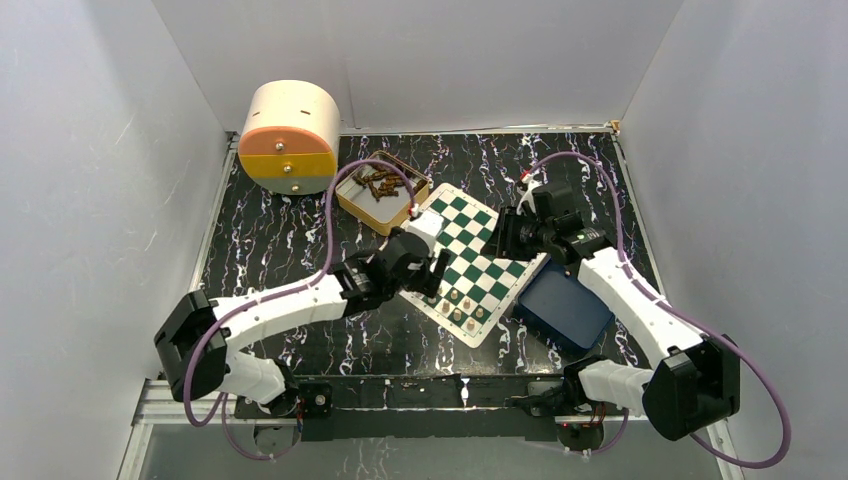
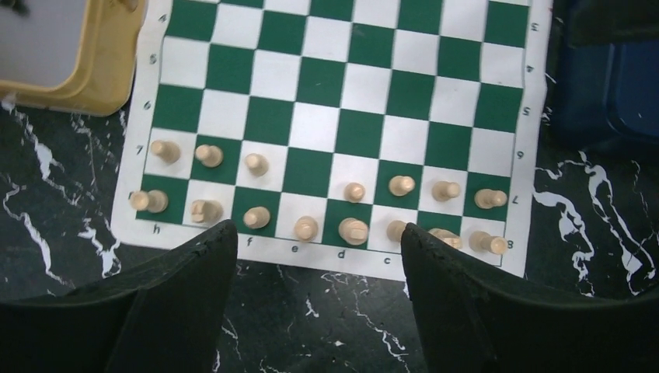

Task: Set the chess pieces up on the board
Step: Place the chess piece on the chessboard, then adjust the chess piece on the chessboard.

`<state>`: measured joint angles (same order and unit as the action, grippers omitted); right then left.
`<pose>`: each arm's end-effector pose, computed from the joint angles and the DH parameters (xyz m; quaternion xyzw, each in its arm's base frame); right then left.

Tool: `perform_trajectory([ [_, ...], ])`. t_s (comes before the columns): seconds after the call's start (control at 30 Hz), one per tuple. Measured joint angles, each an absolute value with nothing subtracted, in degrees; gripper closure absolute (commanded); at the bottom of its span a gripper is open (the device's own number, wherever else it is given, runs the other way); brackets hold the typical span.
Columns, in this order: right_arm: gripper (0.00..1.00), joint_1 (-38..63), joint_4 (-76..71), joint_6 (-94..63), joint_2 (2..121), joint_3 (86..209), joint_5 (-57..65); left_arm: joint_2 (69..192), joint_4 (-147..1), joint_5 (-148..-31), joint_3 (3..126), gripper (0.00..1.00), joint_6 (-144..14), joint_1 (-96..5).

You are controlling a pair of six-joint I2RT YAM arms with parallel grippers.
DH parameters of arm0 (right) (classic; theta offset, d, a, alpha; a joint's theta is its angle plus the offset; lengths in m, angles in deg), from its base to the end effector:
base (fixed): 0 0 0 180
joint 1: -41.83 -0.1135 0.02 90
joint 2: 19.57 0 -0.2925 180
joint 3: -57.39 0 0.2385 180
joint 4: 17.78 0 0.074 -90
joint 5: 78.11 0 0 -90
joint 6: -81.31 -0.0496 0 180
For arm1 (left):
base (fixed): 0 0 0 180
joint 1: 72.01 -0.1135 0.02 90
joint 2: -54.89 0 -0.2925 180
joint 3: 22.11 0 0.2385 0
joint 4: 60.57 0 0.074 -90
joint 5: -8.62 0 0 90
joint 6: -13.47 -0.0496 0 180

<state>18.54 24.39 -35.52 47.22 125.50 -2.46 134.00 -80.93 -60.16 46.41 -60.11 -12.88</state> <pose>0.2114 0.1044 0.3080 -0.0240 0.9035 0.2777 0.3257 0.1705 -0.2503 0.2951 0.2269 0.8296 -0.1701 0.4810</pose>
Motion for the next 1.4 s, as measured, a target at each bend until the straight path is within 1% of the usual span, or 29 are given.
perform_trajectory([
  [0.1,0.57,17.77,22.58,-35.93,47.63,124.61,-3.38,132.97,-83.44,-62.59,46.46,0.19,-57.35,-17.36],
  [0.17,0.58,16.59,22.1,-36.17,48.24,124.45,-3.27,131.75,-83.92,-65.23,45.91,0.14,-55.14,-21.82],
  [0.23,0.59,14.87,21.66,-36.37,49.25,124.45,-2.72,129.69,-84.25,-66.96,44.53,0.12,-53.39,-25.82],
  [0.4,0.63,8.83,20.59,-36.85,53.4,124.45,0.49,123.79,-86.3,-69.87,41.49,0.09,-51.62,-31.46],
  [0.6,0.65,1.56,20.15,-36.52,58.54,124.5,5.98,115.94,-87.66,-75.09,39.0,0.09,-50.99,-37.53],
  [0.87,0.66,-2.31,20.15,-35.25,65.73,129.0,10.81,105.47,-90.17,-75.38,35.11,0.08,-56.11,-38.17],
  [1.03,0.65,-3.73,20.17,-34.97,69.12,131.23,12.86,100.16,-91.83,-72.73,32.49,0.08,-58.97,-38.17],
  [1.4,0.62,-5.04,20.7,-34.14,74.52,134.53,13.63,99.09,-91.86,-70.22,32.47,0.08,-61.15,-38.17],
])
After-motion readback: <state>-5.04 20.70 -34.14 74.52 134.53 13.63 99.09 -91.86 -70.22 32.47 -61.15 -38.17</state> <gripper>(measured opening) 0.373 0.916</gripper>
